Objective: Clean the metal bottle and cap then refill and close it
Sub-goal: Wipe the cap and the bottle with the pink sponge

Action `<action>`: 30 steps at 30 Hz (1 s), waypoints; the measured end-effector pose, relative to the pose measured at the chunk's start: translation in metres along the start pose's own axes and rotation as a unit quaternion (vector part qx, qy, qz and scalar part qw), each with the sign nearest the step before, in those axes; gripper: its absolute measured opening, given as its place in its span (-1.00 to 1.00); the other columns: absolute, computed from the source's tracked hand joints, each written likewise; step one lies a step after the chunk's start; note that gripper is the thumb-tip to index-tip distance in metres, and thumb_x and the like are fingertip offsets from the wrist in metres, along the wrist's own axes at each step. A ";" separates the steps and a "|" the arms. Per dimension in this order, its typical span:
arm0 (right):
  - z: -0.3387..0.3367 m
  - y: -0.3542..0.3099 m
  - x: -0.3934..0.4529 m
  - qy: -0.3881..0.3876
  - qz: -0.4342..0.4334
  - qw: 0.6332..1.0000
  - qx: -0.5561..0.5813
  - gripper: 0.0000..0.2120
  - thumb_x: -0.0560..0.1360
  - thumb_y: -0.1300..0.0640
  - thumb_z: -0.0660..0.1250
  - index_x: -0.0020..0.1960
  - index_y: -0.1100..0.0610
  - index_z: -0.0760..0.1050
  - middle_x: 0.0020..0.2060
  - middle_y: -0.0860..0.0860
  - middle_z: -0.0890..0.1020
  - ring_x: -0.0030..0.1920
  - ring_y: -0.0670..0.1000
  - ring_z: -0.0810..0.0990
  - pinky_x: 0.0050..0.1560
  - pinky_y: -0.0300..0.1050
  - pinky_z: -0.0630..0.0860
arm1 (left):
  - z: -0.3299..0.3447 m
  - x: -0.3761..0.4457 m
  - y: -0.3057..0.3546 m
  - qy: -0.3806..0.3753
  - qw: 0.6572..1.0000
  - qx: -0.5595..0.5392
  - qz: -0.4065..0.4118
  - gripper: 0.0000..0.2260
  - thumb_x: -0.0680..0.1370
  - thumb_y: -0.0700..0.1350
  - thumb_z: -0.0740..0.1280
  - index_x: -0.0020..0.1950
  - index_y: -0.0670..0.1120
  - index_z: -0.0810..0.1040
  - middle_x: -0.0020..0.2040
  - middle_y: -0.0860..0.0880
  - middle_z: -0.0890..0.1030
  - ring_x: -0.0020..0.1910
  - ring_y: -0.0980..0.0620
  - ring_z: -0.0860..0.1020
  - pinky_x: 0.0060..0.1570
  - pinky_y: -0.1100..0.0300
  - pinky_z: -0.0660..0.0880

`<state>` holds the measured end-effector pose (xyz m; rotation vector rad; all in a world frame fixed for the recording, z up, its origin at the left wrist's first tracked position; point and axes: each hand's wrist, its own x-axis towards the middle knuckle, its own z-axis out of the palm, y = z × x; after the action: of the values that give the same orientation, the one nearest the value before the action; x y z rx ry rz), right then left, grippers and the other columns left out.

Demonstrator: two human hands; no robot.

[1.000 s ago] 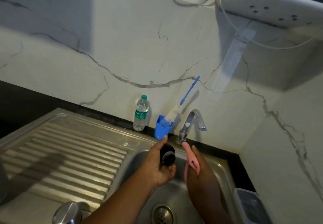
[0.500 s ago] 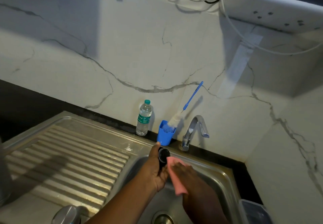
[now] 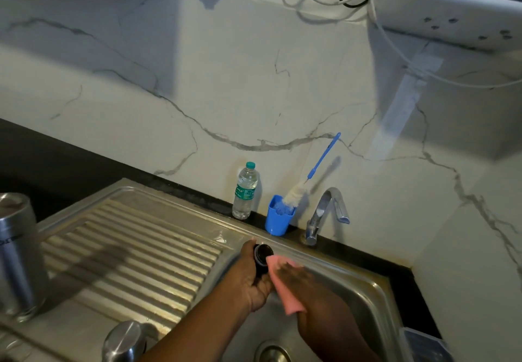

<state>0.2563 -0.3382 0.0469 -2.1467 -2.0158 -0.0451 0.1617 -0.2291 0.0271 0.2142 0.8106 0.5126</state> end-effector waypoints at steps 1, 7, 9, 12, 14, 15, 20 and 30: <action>0.000 0.002 0.000 0.065 0.010 0.998 -0.011 -0.32 0.56 0.07 0.15 0.53 0.20 -0.13 0.46 -0.08 0.03 0.47 -0.13 0.09 0.41 -0.31 -0.27 | -0.002 0.002 0.001 0.003 1.000 -0.009 0.011 -0.58 0.58 0.07 0.33 0.11 -0.32 0.51 -0.18 -0.33 0.63 -0.26 -0.18 0.63 -0.36 -0.04 0.62; 0.009 -0.023 0.010 -0.017 0.032 0.990 0.138 -0.18 0.45 -0.25 0.08 0.34 0.05 -0.43 0.34 -0.14 -0.29 0.37 -0.21 -0.25 0.30 -0.42 -0.31 | -0.004 -0.003 0.000 -0.053 0.998 -0.005 -0.031 -0.53 0.56 0.09 0.35 0.17 -0.32 0.56 -0.06 -0.33 0.67 -0.20 -0.22 0.66 -0.28 -0.09 0.65; 0.022 -0.034 0.016 -0.058 0.010 0.991 0.122 -0.18 0.51 -0.16 0.15 0.27 -0.31 -0.55 0.32 -0.13 -0.36 0.36 -0.17 -0.30 0.37 -0.32 -0.32 | -0.009 -0.010 0.006 -0.031 0.999 0.012 -0.028 -0.51 0.54 0.12 0.36 0.15 -0.32 0.56 0.00 -0.36 0.64 -0.14 -0.24 0.62 -0.26 -0.10 0.57; 0.035 -0.039 0.008 -0.097 -0.023 0.991 0.093 -0.10 0.60 0.11 0.18 0.11 -0.54 -0.55 0.35 -0.22 -0.33 0.40 -0.21 -0.26 0.46 -0.23 -0.18 | -0.023 -0.017 0.025 0.014 0.999 -0.029 0.033 -0.60 0.56 0.06 0.35 0.07 -0.31 0.50 -0.09 -0.33 0.58 -0.19 -0.21 0.55 -0.23 -0.12 0.53; 0.039 -0.039 0.003 -0.107 -0.030 0.988 0.103 -0.22 0.60 0.15 0.18 0.27 -0.41 -0.38 0.39 -0.26 -0.24 0.45 -0.21 -0.18 0.50 -0.22 -0.11 | -0.038 -0.015 0.042 0.044 0.993 -0.031 0.106 -0.66 0.55 0.05 0.38 0.04 -0.24 0.50 -0.14 -0.25 0.56 -0.21 -0.12 0.54 -0.21 0.01 0.54; 0.040 -0.041 0.005 -0.102 -0.015 0.988 0.113 -0.28 0.59 0.16 0.18 0.33 -0.36 -0.29 0.44 -0.26 -0.17 0.48 -0.19 -0.12 0.49 -0.23 -0.07 | -0.046 -0.016 0.048 0.061 0.988 0.007 0.144 -0.66 0.52 0.07 0.41 0.03 -0.20 0.52 -0.13 -0.20 0.57 -0.19 -0.09 0.54 -0.22 0.07 0.52; 0.040 -0.068 0.027 -0.067 -0.019 0.990 0.121 -0.37 0.58 0.15 0.18 0.51 -0.18 -0.05 0.51 -0.18 0.08 0.48 -0.14 0.13 0.42 -0.26 0.08 | -0.112 -0.021 0.064 0.125 0.871 0.265 0.394 -0.52 0.36 0.05 0.55 0.04 -0.24 0.49 -0.14 -0.07 0.55 -0.22 0.10 0.55 -0.28 0.28 0.47; 0.071 -0.130 0.060 -0.136 -0.125 0.970 0.158 -0.31 0.55 0.22 0.14 0.52 -0.11 -0.15 0.51 -0.20 0.03 0.51 -0.14 0.01 0.42 -0.31 -0.01 | -0.259 -0.046 0.093 0.335 0.646 0.542 0.420 -0.43 0.26 0.05 0.63 0.14 -0.13 0.51 0.03 -0.08 0.49 0.09 -0.16 0.52 0.09 0.04 0.46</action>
<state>0.1238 -0.2603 0.0023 -1.7721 -2.2471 0.5254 -0.0889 -0.1757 -0.0839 1.6754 1.7085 0.9456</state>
